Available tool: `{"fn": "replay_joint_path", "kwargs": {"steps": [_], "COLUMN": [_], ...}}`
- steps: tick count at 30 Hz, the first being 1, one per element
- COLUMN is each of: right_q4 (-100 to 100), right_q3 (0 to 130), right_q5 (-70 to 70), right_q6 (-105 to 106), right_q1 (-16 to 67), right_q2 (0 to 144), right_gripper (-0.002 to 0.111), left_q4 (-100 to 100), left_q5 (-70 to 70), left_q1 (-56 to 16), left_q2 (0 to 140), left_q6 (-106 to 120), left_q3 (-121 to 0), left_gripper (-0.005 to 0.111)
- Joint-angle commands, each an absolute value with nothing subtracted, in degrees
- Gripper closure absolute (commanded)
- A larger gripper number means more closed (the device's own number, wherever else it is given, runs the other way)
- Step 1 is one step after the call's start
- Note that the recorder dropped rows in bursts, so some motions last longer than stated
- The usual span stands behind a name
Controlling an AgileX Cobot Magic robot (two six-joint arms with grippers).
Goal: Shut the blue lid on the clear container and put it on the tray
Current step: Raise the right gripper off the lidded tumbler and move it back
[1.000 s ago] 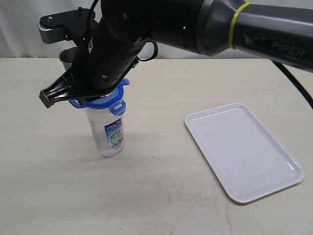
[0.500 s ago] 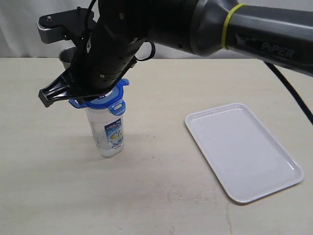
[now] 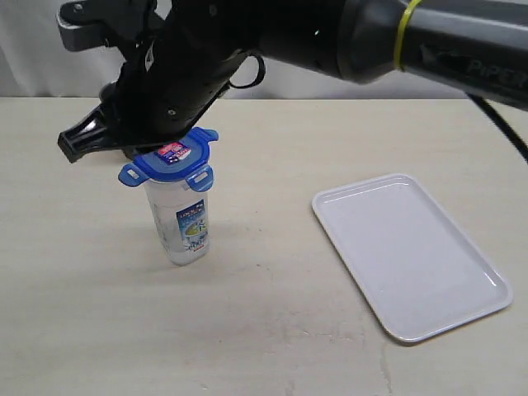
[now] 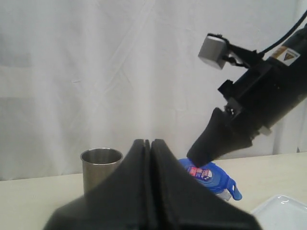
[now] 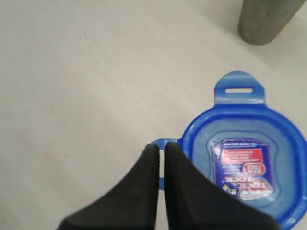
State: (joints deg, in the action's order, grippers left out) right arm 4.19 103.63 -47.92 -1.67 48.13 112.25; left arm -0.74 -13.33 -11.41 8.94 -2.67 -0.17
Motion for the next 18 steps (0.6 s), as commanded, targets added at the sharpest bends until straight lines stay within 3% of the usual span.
{"fn": "replay_joint_path", "kwargs": {"steps": [1,18], "right_q4": [-4.76,-9.51], "right_q3": [103.81,102.25], "right_q5": [-48.08,-51.98], "right_q6": [-5.62,-11.05], "right_q1": [47.54,44.51], "right_q2": [110.14,114.07], "right_gripper": [0.104,0.104], "left_q4": [-0.68,-0.58], "left_q5": [-13.1,-12.87], "left_q1": [-11.78,-11.78], "left_q2": [8.77,8.77], "left_q6": [-3.08,-3.2], "left_q3": [0.0,0.0], "left_gripper": [0.107,0.107]}}
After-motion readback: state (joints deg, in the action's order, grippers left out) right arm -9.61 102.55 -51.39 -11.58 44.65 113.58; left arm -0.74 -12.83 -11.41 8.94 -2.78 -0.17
